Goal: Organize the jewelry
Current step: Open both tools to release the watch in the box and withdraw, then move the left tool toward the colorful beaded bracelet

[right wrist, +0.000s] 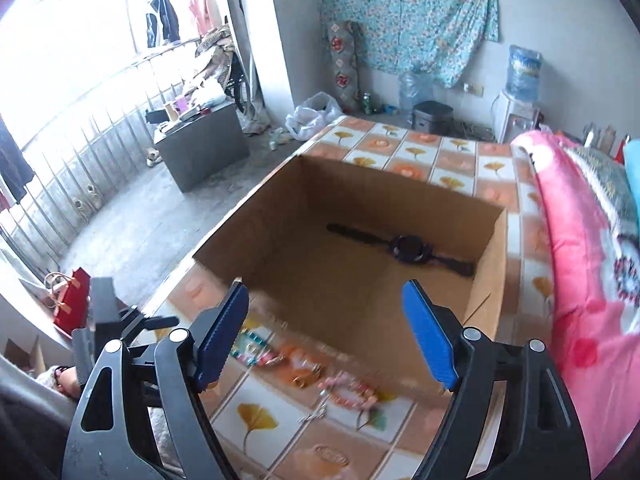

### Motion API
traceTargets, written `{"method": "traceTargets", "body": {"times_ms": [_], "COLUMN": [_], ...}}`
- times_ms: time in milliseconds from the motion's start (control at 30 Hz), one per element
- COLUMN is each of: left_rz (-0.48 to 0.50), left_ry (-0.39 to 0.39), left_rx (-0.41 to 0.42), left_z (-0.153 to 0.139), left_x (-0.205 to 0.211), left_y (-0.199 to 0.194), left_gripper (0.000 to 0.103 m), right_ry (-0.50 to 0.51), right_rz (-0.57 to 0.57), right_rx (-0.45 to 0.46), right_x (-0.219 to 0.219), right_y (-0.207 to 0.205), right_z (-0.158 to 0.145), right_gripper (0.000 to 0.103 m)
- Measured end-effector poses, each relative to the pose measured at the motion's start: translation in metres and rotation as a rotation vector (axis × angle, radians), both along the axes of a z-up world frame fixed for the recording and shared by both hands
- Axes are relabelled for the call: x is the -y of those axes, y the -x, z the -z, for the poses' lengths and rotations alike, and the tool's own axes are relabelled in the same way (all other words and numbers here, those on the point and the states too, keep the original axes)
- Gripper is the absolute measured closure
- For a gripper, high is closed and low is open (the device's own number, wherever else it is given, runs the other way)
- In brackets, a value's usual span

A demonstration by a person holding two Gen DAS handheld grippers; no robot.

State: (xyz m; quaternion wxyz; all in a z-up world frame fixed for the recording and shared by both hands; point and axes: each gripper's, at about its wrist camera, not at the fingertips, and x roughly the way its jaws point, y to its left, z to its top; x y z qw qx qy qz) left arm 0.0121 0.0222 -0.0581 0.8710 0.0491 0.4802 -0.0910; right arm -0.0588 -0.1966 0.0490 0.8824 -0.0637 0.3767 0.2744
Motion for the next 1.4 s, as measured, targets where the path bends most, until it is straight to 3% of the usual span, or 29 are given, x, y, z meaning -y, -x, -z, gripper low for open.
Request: {"method": "traceTargets", "body": {"times_ms": [100,200,333,433,500,800,933,1000,1200,1400], "left_rz": [0.002,-0.017,-0.031,-0.033,-0.034,-0.033,-0.09,-0.115,-0.091,-0.05], "left_ry": [-0.065,-0.071,-0.059,-0.066,-0.058,-0.047,0.106,0.139,0.111,0.014], "left_rx": [-0.013,-0.003,-0.007,-0.016,-0.021,-0.027,0.008,0.012,0.003,-0.018], "left_z": [0.011,0.013,0.015,0.015,0.015,0.014,0.001,-0.003,-0.002,0.005], "left_x": [0.008,0.005,0.0,0.001,0.001,-0.006,-0.027,-0.035,-0.036,-0.019], "left_y": [-0.001,-0.001,-0.001,-0.002,-0.003,-0.013,-0.02,-0.028,-0.05,-0.058], "left_gripper": [0.014,0.006,0.004,0.004,0.004,0.004,0.006,0.013,0.037,0.058], "right_ry": [0.091,0.206,0.206,0.211,0.213,0.198,0.2,0.205,0.14,0.07], "right_rz": [0.049,0.131,0.236,0.267,0.284,0.256,0.239,0.233,0.236,0.231], "right_rx": [-0.012,-0.04,-0.147,-0.184,-0.174,-0.148,-0.155,-0.167,-0.177,-0.141], "right_x": [-0.025,-0.026,0.013,0.02,0.021,0.026,0.031,0.031,0.029,0.028], "right_y": [0.007,0.003,0.006,0.001,0.002,0.005,0.009,0.009,0.002,-0.001], "right_z": [0.024,0.06,0.104,0.127,0.132,0.135,0.137,0.137,0.129,0.112], "right_gripper": [0.025,0.02,0.017,0.016,0.008,0.008,0.008,0.008,0.012,0.019]}}
